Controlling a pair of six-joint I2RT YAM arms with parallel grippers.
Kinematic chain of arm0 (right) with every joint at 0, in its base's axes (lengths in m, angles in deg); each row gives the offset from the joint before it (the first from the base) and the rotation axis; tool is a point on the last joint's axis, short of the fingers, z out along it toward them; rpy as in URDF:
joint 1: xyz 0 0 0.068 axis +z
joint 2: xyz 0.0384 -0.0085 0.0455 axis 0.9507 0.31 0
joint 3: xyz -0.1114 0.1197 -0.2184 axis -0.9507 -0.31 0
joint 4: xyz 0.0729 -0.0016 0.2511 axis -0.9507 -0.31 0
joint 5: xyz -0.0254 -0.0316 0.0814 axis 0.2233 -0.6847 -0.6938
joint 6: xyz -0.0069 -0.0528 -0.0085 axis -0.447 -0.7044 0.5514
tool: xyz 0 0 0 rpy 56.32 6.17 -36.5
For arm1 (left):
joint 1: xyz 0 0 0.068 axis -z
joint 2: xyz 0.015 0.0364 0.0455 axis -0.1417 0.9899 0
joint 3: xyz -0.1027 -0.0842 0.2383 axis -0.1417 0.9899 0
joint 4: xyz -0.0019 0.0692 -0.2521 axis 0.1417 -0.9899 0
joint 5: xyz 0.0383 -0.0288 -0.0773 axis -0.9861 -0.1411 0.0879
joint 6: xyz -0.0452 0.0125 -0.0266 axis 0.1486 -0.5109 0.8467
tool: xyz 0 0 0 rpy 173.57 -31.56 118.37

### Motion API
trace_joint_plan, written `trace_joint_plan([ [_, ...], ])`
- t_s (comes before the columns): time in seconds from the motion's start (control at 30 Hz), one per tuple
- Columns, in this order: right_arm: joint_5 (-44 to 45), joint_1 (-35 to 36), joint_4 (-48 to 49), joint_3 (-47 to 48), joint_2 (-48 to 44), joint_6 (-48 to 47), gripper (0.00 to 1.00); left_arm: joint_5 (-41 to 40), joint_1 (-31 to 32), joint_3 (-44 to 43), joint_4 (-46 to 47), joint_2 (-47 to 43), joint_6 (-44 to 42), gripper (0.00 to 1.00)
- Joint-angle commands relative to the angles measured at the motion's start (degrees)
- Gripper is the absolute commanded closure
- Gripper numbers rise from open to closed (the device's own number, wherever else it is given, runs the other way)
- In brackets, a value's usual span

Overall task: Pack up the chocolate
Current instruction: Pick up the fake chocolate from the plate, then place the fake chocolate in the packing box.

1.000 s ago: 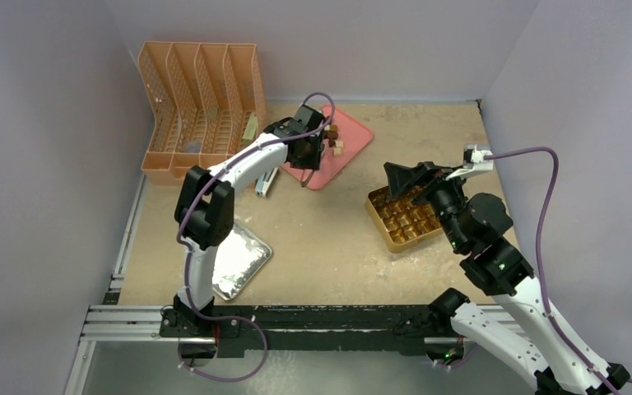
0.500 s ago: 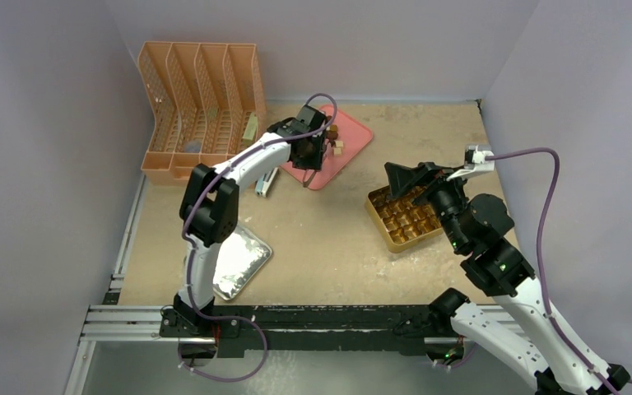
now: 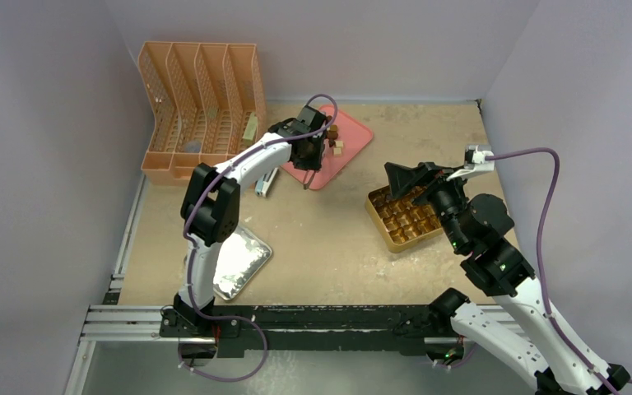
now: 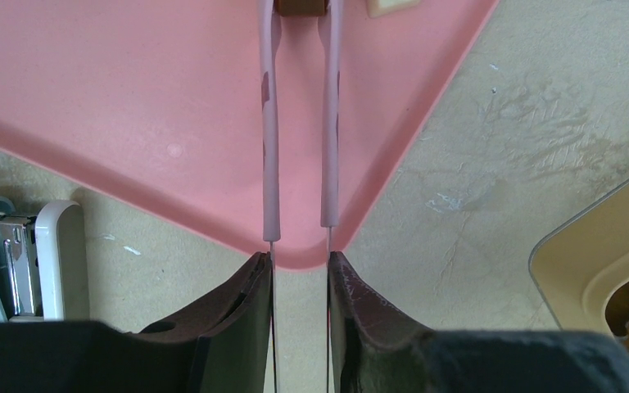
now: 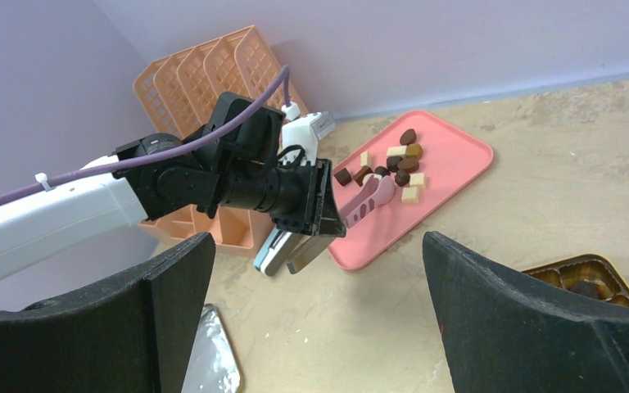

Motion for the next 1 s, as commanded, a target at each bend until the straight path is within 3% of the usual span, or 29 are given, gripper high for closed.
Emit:
trace_joint_plan([
  [0.0, -0.77, -0.16, 2.39, 0.39, 0.14, -0.71, 0.01, -0.74, -0.45, -1.37, 0.79, -3.85, -0.56, 0.75],
  [0.6, -0.57, -0.12, 3.04, 1.45, 0.25, -0.88, 0.01, 5.69, 0.24, 3.42, 3.05, -12.69, 1.84, 0.77],
  [0.97, -0.67, -0.17, 3.04, 1.85, -0.18, -0.93, 0.01, 12.20, 6.92, 3.53, 8.48, -14.28, 2.69, 0.77],
])
